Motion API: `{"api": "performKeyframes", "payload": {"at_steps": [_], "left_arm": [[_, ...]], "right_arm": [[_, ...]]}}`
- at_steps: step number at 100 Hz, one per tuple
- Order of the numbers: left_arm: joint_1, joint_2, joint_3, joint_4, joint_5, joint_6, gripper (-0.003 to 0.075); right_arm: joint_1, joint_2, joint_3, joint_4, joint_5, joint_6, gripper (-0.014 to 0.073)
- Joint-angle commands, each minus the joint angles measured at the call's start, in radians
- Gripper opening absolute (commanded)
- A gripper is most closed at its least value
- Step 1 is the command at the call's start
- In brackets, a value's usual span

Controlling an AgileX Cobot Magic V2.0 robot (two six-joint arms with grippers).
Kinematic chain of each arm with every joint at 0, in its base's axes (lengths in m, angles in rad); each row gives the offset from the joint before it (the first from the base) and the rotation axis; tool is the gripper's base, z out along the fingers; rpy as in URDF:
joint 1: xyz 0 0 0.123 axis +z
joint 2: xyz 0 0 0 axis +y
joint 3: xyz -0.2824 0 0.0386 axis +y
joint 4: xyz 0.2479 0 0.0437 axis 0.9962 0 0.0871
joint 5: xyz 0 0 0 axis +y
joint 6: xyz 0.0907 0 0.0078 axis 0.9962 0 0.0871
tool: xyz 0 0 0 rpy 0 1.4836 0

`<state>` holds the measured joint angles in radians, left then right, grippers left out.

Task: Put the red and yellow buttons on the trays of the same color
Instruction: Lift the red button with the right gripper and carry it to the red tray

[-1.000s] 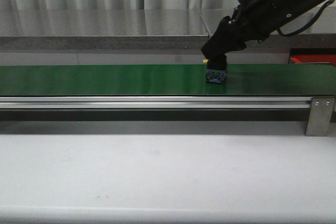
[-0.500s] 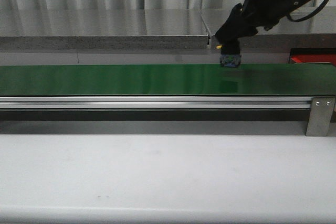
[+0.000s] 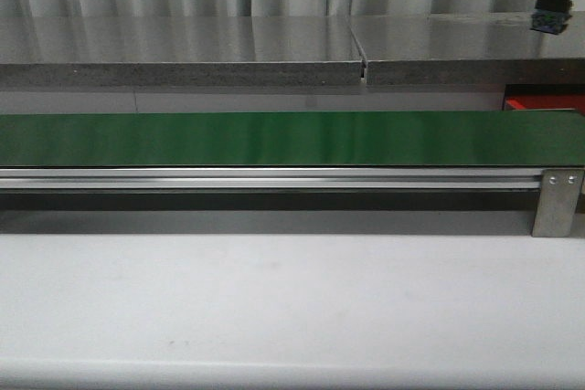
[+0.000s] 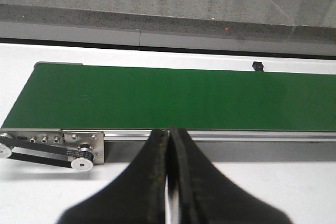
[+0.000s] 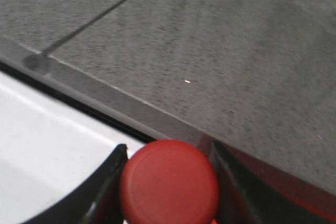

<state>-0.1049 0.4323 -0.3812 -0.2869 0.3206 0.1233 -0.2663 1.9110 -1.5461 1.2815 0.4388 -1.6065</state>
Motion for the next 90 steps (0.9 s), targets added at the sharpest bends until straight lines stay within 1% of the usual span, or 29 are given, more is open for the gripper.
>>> {"api": "performKeyframes", "payload": {"at_steps": [1, 9, 21, 43, 63, 90], "left_arm": [[-0.008, 0.004, -0.028, -0.012, -0.076, -0.005, -0.002], [-0.008, 0.004, -0.028, -0.012, -0.076, -0.005, -0.002], [-0.008, 0.004, -0.028, -0.012, -0.076, -0.005, -0.002], [-0.008, 0.004, -0.028, -0.012, -0.076, -0.005, -0.002], [-0.008, 0.004, -0.028, -0.012, -0.076, -0.005, -0.002], [-0.008, 0.004, -0.028, -0.012, -0.076, -0.005, -0.002]], "right_arm": [[-0.043, -0.012, -0.061, 0.09, -0.014, 0.003, 0.0084], [-0.065, 0.033, -0.084, 0.102, -0.024, 0.003, 0.0084], [-0.071, 0.092, -0.115, 0.102, -0.074, 0.003, 0.0084], [-0.071, 0.178, -0.163, 0.105, -0.078, 0.003, 0.0084], [-0.071, 0.23, -0.166, 0.108, -0.107, 0.003, 0.0084], [-0.072, 0.264, -0.166, 0.119, -0.108, 0.003, 0.0084]]}}
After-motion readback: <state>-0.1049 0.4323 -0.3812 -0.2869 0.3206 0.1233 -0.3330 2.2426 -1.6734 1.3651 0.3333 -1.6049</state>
